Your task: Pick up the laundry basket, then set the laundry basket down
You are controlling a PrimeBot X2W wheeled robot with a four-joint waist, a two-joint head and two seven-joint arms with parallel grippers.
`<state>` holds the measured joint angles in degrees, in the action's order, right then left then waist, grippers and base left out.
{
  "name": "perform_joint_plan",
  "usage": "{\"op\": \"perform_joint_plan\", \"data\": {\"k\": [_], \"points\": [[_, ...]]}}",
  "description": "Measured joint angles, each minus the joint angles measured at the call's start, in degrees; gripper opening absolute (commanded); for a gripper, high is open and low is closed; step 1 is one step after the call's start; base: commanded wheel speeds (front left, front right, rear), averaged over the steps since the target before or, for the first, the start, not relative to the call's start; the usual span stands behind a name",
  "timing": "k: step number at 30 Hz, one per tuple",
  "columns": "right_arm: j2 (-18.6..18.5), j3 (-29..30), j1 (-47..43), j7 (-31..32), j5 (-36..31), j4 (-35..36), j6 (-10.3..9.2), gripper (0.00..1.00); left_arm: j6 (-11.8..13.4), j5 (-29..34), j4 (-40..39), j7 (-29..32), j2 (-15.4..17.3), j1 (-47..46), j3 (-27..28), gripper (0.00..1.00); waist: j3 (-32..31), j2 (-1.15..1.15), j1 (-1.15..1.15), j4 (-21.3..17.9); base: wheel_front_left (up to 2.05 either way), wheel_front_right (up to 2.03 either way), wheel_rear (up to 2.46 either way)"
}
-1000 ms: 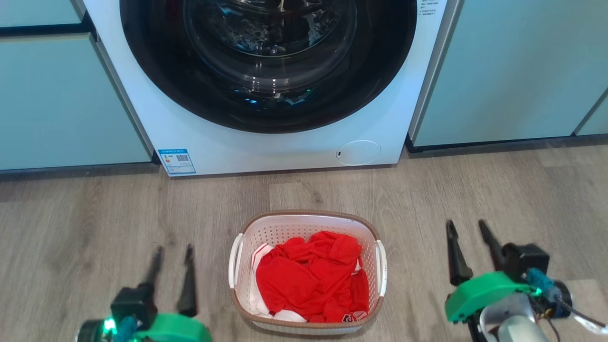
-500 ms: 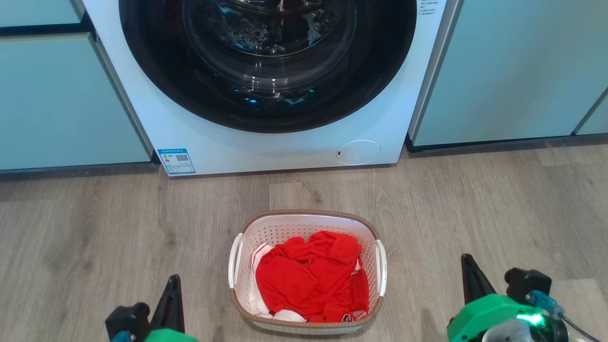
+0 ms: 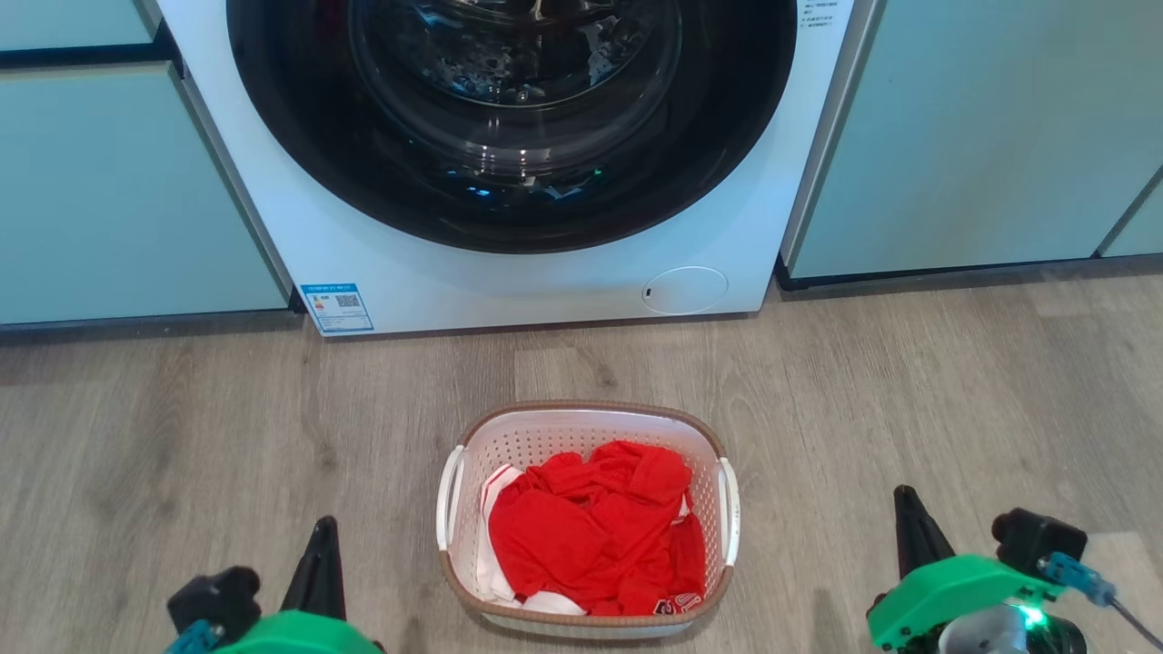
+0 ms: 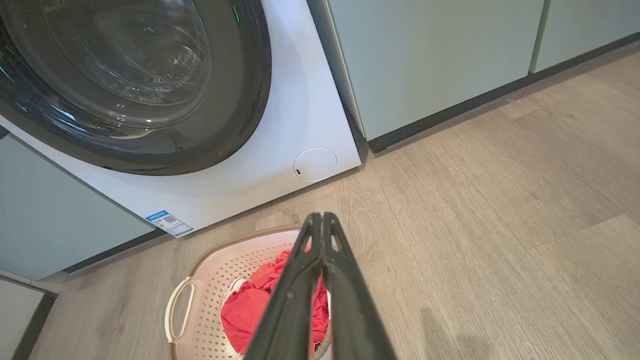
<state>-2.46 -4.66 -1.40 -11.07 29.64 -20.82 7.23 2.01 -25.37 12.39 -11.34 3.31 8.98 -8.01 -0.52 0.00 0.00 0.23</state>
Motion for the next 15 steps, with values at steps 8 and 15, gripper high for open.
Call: {"op": "perform_joint_plan", "data": {"k": [8, 15], "points": [[-0.04, 0.89, 0.10, 1.52, 5.70, 0.35, 0.00, 0.00, -0.55, -6.20, 0.26, 1.22, 0.05, -1.22, 1.05, 0.00, 0.06, 0.00, 0.00, -0.02, 0.00, 0.00, 0.00], [-0.08, 1.38, 0.33, 2.44, 10.15, 0.70, 0.00, 0.00, -1.08, -10.99, 0.55, 2.30, 0.11, -1.41, 1.37, 0.00, 0.11, 0.00, 0.00, -0.04, 0.00, 0.00, 0.00]]}}
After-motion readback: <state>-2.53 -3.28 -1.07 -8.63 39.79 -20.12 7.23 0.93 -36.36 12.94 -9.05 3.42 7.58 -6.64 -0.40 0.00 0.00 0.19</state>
